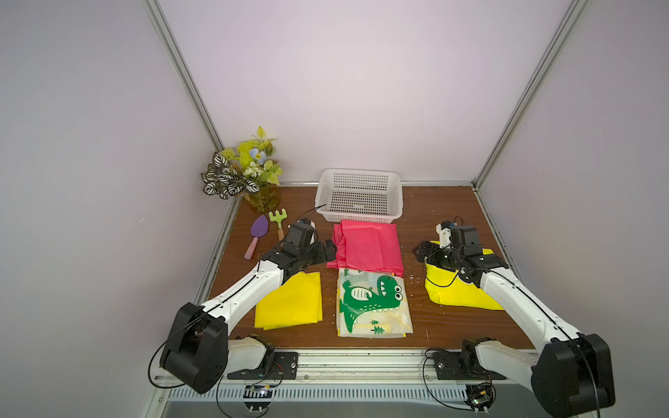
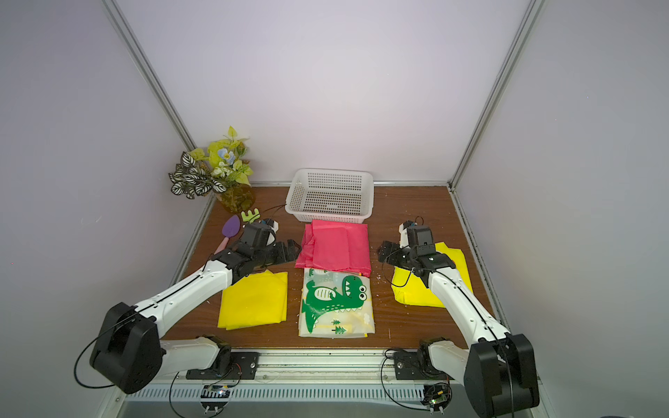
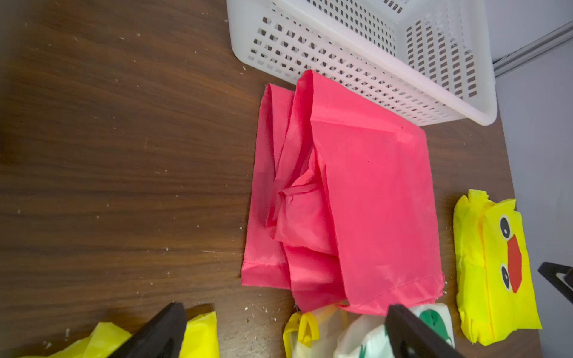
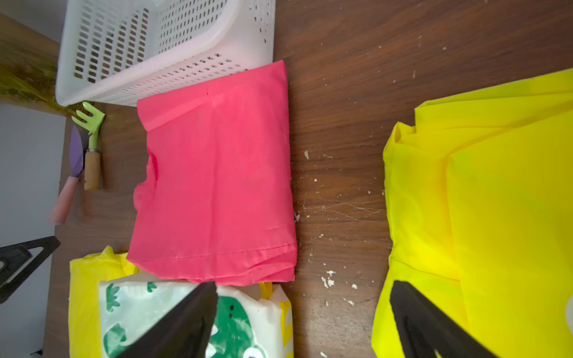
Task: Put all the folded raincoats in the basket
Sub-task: Pick up the raincoat from the center of the board.
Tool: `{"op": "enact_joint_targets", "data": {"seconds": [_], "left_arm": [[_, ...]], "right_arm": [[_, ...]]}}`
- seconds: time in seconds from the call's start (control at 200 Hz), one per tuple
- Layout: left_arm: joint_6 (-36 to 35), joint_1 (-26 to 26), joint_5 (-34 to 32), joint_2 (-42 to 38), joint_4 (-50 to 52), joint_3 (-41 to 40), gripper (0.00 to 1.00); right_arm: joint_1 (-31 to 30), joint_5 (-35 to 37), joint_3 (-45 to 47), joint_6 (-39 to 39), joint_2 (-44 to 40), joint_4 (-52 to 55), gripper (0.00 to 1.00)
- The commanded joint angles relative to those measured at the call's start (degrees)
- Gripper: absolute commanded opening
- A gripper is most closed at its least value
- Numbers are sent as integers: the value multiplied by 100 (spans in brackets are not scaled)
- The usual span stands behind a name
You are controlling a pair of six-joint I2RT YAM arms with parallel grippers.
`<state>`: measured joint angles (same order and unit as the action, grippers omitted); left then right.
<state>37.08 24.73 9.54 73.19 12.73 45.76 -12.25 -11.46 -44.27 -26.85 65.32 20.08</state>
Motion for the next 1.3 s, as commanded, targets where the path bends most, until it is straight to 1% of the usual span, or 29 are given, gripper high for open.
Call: {"op": "enact_joint_targets", "data": {"seconds": [0.0,0.05,0.125,0.21,0.285,0.335,0.375,0.435,0.51,0.596,0.681,0.776,0.816,0.866,0.876,0.961,1.046,1.161,1.231,1.296], "left_arm": [[-33,45,170,-164,-209,-109,100],[-83,49,147,-144,-241,-153,100],[-259,49,124,-43,-139,-106,100],[-497,49,214,82,352,278,100],[-562,41,263,11,706,474,100],[-522,45,267,-115,817,503,100],[-460,47,311,-245,844,462,100],[-282,52,391,-453,834,334,100],[27,69,412,-677,821,64,100],[205,138,536,-844,757,-225,100],[345,411,585,-947,809,-273,100],[565,987,223,-1046,809,-334,100],[703,1165,171,-1028,822,-394,100],[897,1285,199,-985,827,-494,100],[939,1307,193,-983,821,-521,100],[1136,1499,-31,-934,817,-717,100],[1199,1675,-191,-907,809,-762,100],[1236,2066,-329,-840,814,-672,100],[1174,2309,-409,-740,827,-651,100],[1230,2420,-400,-590,817,-702,100]], "right_arm": [[-66,-157,34,-52,-290,17,91],[-105,-214,44,-113,-296,69,90],[-270,-93,46,-359,-241,194,89],[-560,10,53,-668,-141,256,85],[-856,157,58,-1018,-115,344,85],[-1040,219,84,-1209,-154,368,84],[-1156,89,136,-1301,-201,327,83],[-1276,-254,211,-1359,-256,193,75],[-1323,-497,273,-1531,-231,190,74],[-1354,-550,350,-1625,-181,293,72],[-1406,-646,424,-1529,-190,400,73],[-1446,-641,588,-1320,-289,431,74],[-1447,-647,621,-1268,-314,466,74],[-1455,-647,673,-1125,-318,444,74],[-1456,-765,692,-1104,-318,427,74],[-1473,-814,918,-1016,-310,298,74],[-1494,-931,1101,-998,-274,217,74],[-1550,-993,1220,-1123,-365,263,74],[-1586,-1042,1396,-1210,-519,35,74],[-1596,-1059,1599,-1298,-652,-177,73]]}}
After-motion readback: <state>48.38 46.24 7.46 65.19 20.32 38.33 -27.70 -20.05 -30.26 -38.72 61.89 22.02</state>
